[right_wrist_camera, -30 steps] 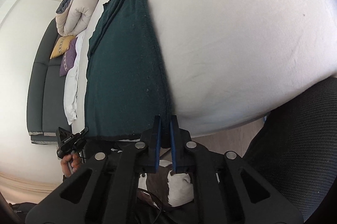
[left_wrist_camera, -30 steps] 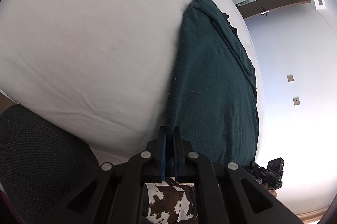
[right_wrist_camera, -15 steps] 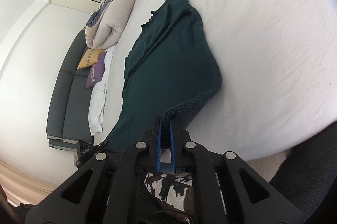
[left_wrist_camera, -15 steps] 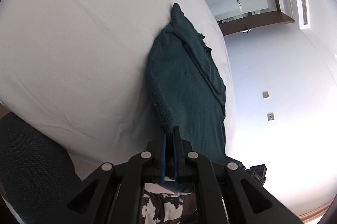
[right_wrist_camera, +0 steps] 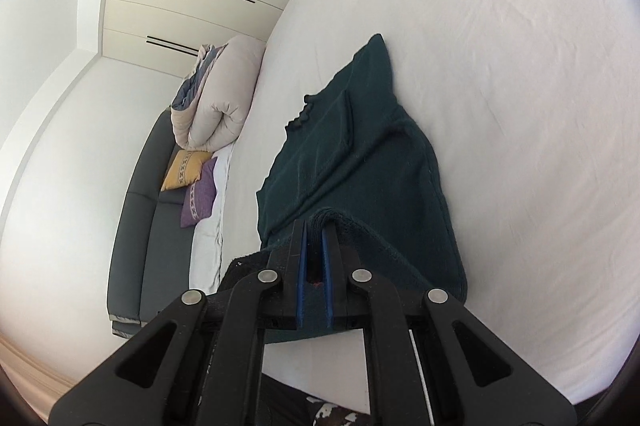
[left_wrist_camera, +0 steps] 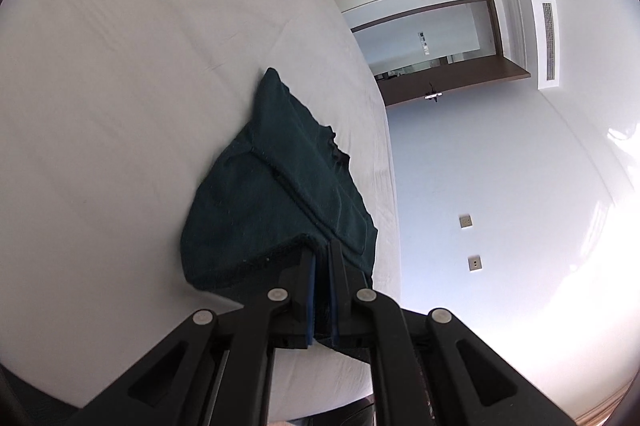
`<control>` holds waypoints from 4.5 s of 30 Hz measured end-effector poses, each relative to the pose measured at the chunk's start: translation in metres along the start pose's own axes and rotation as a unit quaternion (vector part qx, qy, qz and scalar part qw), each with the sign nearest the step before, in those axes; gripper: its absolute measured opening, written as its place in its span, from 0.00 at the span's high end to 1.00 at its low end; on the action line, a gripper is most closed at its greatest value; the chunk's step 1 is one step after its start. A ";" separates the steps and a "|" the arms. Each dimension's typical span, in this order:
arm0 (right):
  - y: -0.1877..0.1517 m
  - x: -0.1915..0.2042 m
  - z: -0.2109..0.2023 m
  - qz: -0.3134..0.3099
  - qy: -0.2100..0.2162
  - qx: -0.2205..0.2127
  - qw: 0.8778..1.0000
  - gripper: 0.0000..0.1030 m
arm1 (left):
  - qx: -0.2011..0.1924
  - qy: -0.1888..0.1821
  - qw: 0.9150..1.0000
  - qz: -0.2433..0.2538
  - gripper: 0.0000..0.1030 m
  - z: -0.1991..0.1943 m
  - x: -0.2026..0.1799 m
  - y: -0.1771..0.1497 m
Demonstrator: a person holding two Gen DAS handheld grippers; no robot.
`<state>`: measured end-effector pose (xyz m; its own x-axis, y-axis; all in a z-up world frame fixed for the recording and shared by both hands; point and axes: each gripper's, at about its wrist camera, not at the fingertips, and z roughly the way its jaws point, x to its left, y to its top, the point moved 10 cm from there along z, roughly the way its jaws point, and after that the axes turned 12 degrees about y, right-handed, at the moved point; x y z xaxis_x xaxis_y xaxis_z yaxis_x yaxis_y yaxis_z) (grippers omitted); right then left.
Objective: Fold small clothes
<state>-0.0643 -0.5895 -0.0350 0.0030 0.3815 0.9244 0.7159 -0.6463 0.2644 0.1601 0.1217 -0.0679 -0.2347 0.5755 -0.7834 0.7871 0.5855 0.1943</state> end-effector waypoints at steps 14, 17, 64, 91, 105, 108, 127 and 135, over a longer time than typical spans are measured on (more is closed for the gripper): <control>0.150 -0.038 0.107 0.018 -0.052 -0.043 0.998 0.94 | -0.002 0.036 0.999 -0.002 0.95 0.114 -0.038 0.126; 0.174 -0.052 0.129 0.017 -0.067 -0.052 0.996 0.94 | -0.002 0.049 0.999 -0.007 0.95 0.140 -0.038 0.146; 0.086 -0.089 0.113 -0.184 -0.274 0.003 0.944 0.43 | -0.023 0.212 0.965 0.153 0.78 0.164 0.040 0.068; 0.078 -0.088 0.083 -0.211 -0.299 -0.003 0.931 0.67 | -0.054 0.223 0.961 0.153 0.94 0.147 0.051 0.053; 0.081 -0.082 0.058 -0.179 -0.294 -0.032 0.938 0.66 | -0.093 0.274 0.943 0.167 0.72 0.116 0.042 0.061; 0.084 -0.048 0.062 -0.164 -0.219 -0.040 0.961 0.64 | -0.116 0.270 0.926 0.236 0.72 0.108 0.002 0.057; 0.012 -0.075 0.191 0.015 -0.033 0.053 0.998 0.77 | -0.040 0.377 0.839 0.390 0.48 0.226 -0.023 -0.002; 0.073 -0.104 0.062 0.011 -0.121 -0.102 0.987 0.76 | -0.047 0.378 0.836 0.396 0.47 0.221 -0.025 -0.014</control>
<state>0.0308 -0.6351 -0.1288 0.2013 0.4968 0.8442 0.5582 -0.7664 0.3179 0.2813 -0.0266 -0.1817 0.0166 0.9792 0.2022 0.8268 -0.1272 0.5480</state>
